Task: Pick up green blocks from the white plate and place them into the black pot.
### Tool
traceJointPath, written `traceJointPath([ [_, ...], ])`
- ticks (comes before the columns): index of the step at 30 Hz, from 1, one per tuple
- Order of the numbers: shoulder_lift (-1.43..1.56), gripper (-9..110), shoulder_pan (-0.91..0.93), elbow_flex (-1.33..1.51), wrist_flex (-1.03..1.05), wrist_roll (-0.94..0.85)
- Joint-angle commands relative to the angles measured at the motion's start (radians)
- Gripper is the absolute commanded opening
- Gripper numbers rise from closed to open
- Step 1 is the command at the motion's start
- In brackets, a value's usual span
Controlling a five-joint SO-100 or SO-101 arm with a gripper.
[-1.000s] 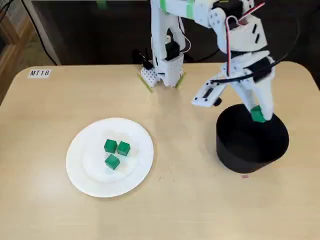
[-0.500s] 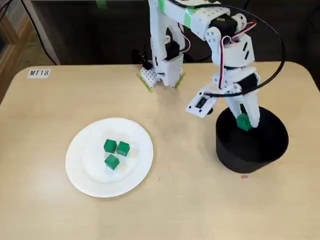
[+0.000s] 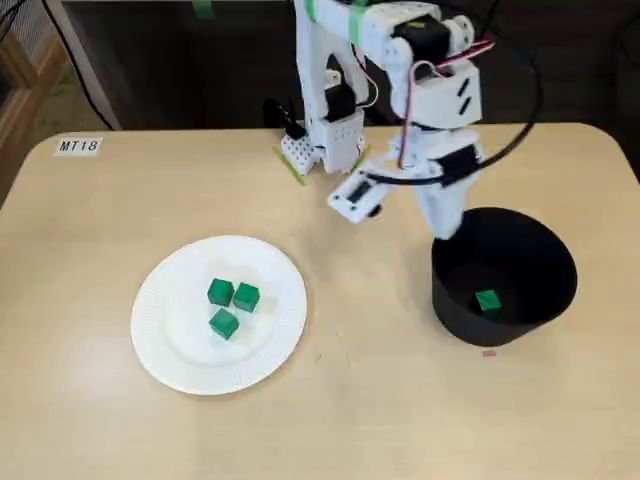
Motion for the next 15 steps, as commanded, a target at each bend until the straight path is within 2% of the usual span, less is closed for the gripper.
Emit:
traceJointPath([
  [1, -0.025, -2, 0.27, -0.041, 0.078, -0.08],
  [3, -0.017, -2, 0.383, -0.002, 0.044, -0.103],
  [4, 0.002, 1, 0.42, 0.025, 0.006, -0.11],
  [7, 0.057, 21, 0.509, 0.112, -0.077, -0.13],
  [15, -0.089, 35, 0.641, 0.121, -0.069, -0.158],
])
